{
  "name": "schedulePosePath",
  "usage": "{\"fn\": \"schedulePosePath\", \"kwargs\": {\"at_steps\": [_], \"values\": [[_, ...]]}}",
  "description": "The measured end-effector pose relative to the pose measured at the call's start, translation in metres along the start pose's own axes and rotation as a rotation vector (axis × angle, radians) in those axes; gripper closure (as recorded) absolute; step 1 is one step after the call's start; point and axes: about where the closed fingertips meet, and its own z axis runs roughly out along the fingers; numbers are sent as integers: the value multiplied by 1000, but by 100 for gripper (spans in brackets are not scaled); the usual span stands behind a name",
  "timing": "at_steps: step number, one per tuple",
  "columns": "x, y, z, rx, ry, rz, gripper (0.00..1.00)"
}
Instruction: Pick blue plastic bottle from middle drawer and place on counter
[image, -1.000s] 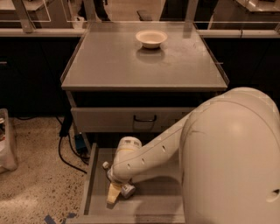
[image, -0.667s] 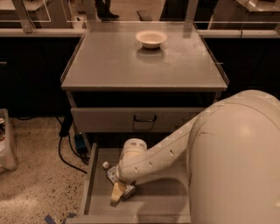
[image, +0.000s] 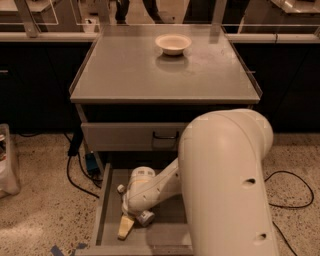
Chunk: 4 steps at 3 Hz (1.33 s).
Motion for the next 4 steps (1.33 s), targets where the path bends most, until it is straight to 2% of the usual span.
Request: {"fn": "schedulePosePath", "kwargs": {"at_steps": [1,2,4], "values": [[4,5,8,-14,7,1,0],[4,5,8,-14,7,1,15],[4,5,8,-15,7,1,61]]}}
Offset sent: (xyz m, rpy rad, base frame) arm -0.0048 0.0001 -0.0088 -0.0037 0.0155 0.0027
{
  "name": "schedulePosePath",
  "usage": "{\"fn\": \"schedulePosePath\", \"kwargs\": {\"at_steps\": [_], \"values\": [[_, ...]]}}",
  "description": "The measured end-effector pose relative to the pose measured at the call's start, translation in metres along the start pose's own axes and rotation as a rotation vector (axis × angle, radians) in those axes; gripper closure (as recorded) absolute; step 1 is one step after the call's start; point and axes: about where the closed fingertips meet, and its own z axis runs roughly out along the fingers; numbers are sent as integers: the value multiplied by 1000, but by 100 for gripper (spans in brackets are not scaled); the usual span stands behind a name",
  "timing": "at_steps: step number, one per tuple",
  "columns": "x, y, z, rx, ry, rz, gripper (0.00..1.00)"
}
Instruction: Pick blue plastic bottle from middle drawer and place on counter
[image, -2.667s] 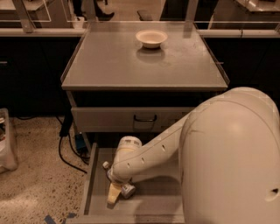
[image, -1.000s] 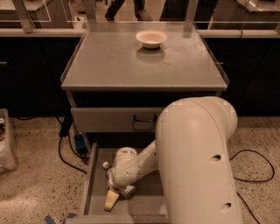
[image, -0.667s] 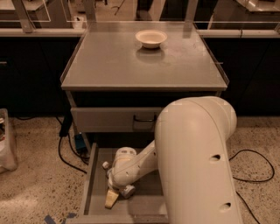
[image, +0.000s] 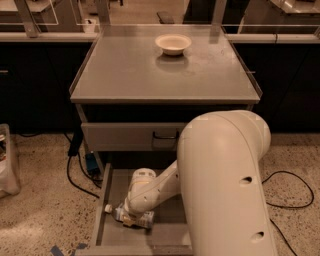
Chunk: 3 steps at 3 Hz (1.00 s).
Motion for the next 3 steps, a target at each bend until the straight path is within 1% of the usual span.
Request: {"fn": "schedulePosePath", "kwargs": {"at_steps": [1,2,3], "values": [[0,0,0,0,0,0,85],[0,0,0,0,0,0,100],[0,0,0,0,0,0,100]]}}
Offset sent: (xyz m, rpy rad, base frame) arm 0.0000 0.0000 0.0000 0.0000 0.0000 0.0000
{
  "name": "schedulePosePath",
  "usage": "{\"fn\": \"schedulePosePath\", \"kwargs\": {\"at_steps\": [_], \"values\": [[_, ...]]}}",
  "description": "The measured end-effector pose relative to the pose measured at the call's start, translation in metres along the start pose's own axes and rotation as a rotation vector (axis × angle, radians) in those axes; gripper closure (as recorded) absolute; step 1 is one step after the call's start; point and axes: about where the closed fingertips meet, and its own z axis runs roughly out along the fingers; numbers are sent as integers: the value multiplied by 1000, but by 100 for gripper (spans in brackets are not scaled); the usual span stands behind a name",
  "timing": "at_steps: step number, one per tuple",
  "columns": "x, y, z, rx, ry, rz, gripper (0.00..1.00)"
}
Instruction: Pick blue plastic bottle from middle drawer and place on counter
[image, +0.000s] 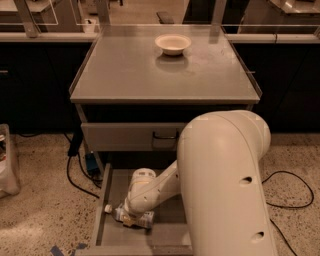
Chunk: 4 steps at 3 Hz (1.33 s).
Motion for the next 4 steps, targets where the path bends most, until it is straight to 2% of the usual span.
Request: {"fn": "schedulePosePath", "kwargs": {"at_steps": [1,2,3,4], "values": [[-4,4,-21,12,7,-14,100],[-4,13,-62,39,22,-28,100],[-9,19,-129,105,24,-54,100],[-13,21,-176,166,31,-70,100]]}}
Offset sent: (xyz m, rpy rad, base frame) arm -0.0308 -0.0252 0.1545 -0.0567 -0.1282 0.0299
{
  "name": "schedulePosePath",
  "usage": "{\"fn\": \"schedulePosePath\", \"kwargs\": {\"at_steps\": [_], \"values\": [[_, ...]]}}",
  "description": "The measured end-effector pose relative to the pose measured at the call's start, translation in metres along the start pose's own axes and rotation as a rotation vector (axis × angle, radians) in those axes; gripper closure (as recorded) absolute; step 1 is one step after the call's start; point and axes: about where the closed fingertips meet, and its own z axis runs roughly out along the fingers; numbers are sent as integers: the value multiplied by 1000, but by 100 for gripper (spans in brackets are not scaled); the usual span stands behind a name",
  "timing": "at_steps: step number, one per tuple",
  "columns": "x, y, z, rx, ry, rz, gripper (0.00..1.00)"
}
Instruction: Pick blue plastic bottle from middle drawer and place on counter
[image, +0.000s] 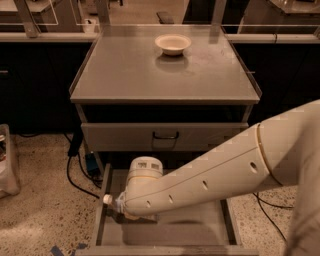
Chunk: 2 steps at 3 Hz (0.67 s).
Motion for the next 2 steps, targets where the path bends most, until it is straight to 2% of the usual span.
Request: {"fn": "schedulePosePath", "kwargs": {"at_steps": [1,2], "values": [[-2,-14,-48,83,-10,29,100],[-3,-15,-50,85,-11,27,100]]}}
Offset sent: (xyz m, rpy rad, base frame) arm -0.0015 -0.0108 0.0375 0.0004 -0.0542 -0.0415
